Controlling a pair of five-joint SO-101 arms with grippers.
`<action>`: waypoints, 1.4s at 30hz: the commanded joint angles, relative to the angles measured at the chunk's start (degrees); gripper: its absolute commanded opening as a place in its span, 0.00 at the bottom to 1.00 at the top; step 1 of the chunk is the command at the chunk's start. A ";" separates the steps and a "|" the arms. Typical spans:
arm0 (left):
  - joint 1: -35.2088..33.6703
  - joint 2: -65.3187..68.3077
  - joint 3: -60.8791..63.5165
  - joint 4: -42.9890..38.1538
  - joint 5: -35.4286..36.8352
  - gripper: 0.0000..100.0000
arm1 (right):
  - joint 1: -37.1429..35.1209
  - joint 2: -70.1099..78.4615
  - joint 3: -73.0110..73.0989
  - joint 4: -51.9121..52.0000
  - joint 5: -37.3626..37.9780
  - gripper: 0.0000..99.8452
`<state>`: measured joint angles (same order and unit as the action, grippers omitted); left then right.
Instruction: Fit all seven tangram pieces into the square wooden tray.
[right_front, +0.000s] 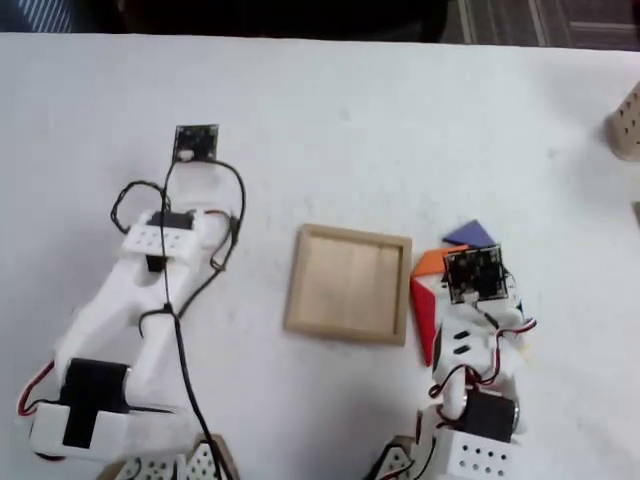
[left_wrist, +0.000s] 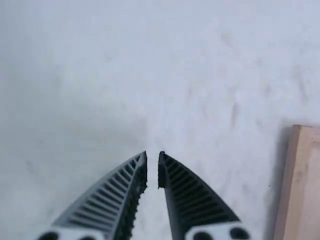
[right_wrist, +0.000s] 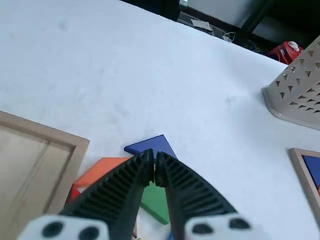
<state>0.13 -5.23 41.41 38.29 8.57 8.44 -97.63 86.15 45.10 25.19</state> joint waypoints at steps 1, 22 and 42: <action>-0.66 -2.86 -0.70 -1.67 -0.62 0.07 | -1.45 8.84 -9.41 2.59 -1.67 0.02; -0.22 -2.59 -0.26 -1.85 -0.62 0.07 | -8.92 58.86 -37.71 0.84 -12.40 0.10; 1.36 0.13 0.97 -7.21 -0.62 0.07 | -2.68 87.78 -50.29 -6.55 -12.84 0.17</action>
<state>0.48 -5.23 44.57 32.13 8.57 3.96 -15.60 44.31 36.92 12.09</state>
